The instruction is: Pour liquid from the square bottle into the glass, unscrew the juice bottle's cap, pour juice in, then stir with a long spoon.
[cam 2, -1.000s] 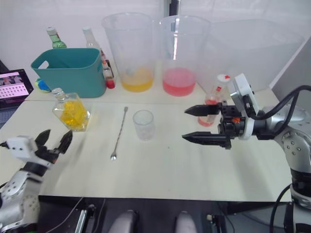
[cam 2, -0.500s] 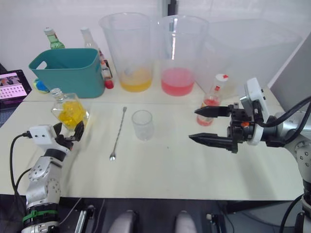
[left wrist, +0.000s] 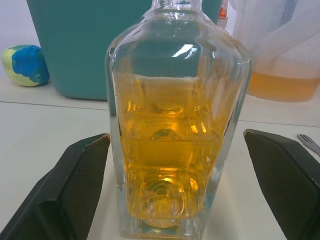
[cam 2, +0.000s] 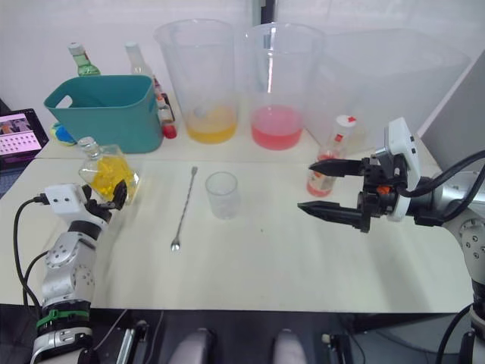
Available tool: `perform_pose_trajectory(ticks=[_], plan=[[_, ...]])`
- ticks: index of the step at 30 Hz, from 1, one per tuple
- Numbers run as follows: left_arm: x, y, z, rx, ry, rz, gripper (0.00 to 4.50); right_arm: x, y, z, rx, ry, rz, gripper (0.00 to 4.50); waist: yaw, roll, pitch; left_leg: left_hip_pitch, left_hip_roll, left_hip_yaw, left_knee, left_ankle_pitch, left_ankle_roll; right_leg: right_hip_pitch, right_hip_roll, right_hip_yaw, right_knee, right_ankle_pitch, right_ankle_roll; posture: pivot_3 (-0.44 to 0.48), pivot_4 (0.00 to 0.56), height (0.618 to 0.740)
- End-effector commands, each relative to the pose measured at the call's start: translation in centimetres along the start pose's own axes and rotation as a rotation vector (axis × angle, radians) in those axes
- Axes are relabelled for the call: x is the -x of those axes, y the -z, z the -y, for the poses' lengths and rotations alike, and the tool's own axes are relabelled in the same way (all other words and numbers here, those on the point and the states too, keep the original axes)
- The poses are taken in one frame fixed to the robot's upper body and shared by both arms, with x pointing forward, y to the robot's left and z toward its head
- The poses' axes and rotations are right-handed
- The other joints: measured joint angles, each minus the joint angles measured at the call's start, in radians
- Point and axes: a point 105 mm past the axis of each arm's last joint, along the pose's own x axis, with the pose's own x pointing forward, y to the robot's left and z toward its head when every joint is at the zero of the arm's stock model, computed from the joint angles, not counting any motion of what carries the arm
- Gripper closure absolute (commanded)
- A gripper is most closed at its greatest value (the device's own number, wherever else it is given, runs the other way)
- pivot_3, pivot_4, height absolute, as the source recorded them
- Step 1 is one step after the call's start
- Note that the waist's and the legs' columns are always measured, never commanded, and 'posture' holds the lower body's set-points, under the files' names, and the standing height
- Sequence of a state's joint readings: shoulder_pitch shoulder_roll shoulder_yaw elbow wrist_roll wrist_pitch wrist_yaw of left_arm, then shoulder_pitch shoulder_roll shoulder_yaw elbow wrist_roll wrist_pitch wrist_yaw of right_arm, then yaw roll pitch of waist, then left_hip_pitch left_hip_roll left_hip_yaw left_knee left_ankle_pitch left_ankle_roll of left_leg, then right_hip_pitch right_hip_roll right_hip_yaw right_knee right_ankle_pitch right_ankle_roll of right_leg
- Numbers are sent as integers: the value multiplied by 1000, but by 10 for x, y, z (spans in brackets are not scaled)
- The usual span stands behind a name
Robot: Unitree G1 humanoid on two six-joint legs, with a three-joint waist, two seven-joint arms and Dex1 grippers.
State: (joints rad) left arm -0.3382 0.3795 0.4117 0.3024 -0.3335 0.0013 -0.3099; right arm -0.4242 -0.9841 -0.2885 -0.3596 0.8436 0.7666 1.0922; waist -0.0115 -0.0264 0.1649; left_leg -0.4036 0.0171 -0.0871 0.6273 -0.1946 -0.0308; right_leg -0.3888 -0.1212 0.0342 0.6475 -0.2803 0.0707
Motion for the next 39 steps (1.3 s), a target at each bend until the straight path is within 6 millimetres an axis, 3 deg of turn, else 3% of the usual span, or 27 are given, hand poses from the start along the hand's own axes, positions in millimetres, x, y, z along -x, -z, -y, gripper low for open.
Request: perform_pose_trajectory(ticks=[1, 9, 15, 21, 29, 34, 39], plan=[[-11, -21, -1, -27, 4, 55, 0, 1, -9, 1, 50, 15, 21, 38, 1, 0, 0, 0, 0, 0, 0, 0, 0, 0, 0, 0, 0, 0, 0, 0, 150, 740], [-30, -20, -2, -35, 6, 21, 0, 2, -8, 5, 60, 51, 21, 38, 0, 0, 0, 0, 0, 0, 0, 0, 0, 0, 0, 0, 0, 0, 0, 0, 150, 740], [-40, -26, -4, -35, 1, 29, 1682, 7, -6, 8, 63, 91, 11, 0, -1, 0, 0, 0, 0, 0, 0, 0, 0, 0, 0, 0, 0, 0, 0, 0, 150, 740], [-42, -42, 0, -4, 20, 100, 1684, 10, -5, 11, 67, 110, 1, 0, 0, -1, 0, -1, 0, 0, 0, 0, 0, 0, 0, 0, 0, 0, 1, 0, 150, 740], [-20, -89, 21, 57, 283, 282, 1684, 4, -13, 7, 52, 55, 35, 0, -2, -13, 7, -5, 0, -1, 0, 1, -1, -4, 0, 0, 0, 1, 1, 0, 150, 740], [0, -89, 38, 24, 517, 239, 1684, 0, -16, -3, 13, -29, 39, 0, -3, -14, 9, -7, 0, -1, 0, 0, -1, -6, 0, 0, 0, 1, 1, 0, 150, 740], [34, -90, 61, 60, 859, 104, 1684, -2, -15, -4, -2, -55, 28, 0, -7, -13, 9, -7, 0, -1, 0, 0, 0, -6, 0, 0, 0, 1, 1, 0, 150, 740]])
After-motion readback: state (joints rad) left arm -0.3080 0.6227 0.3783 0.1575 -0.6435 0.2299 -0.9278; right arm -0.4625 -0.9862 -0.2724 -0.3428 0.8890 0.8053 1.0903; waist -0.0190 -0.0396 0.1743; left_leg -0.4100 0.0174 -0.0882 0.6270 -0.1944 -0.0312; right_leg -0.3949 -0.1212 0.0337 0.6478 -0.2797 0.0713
